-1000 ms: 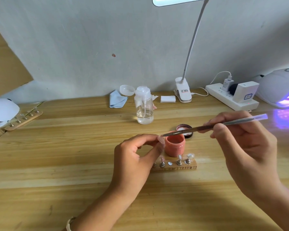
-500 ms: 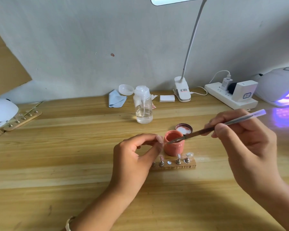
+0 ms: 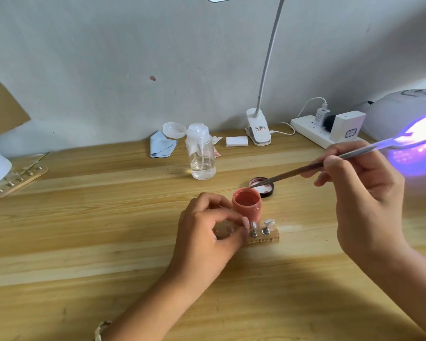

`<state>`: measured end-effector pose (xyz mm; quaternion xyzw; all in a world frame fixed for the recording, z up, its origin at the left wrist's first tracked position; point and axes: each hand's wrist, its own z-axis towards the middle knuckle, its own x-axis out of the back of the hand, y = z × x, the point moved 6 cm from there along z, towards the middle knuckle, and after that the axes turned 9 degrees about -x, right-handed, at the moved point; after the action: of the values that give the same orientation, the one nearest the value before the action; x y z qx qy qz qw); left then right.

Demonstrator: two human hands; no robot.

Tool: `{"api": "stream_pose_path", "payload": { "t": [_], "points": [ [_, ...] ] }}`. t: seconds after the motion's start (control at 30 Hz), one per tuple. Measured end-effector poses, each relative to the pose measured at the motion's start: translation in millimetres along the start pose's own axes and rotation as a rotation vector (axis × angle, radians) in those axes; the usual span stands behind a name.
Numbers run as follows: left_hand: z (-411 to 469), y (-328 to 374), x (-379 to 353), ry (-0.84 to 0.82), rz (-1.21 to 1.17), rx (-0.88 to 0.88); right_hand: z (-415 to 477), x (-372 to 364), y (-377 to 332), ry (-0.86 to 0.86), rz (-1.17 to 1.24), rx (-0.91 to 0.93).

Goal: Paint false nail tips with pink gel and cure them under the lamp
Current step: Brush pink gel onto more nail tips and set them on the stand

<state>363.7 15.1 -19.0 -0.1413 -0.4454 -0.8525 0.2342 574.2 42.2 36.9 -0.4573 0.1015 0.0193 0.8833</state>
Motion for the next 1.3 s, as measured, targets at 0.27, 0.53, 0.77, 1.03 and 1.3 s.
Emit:
{"api": "stream_pose_path", "payload": {
  "t": [0.27,0.53,0.77,1.03,1.3],
  "points": [
    [-0.2,-5.4,-3.3,-0.079,0.118,0.075,-0.5,-0.7,2.5,-0.020,0.009,-0.007],
    [2.2,0.6,2.1,-0.092,0.300,0.015,-0.1,-0.7,6.1,-0.021,-0.016,-0.011],
    [1.9,-12.9,6.6,-0.197,0.355,0.136,1.2,0.2,7.1,-0.013,-0.041,-0.021],
    [0.9,-18.5,18.3,-0.327,0.375,0.172,-2.0,-2.5,7.7,-0.042,-0.189,-0.027],
    [3.0,1.4,7.0,-0.232,0.305,0.002,-5.5,-8.4,9.0,-0.065,-0.328,-0.006]
  ]
}}
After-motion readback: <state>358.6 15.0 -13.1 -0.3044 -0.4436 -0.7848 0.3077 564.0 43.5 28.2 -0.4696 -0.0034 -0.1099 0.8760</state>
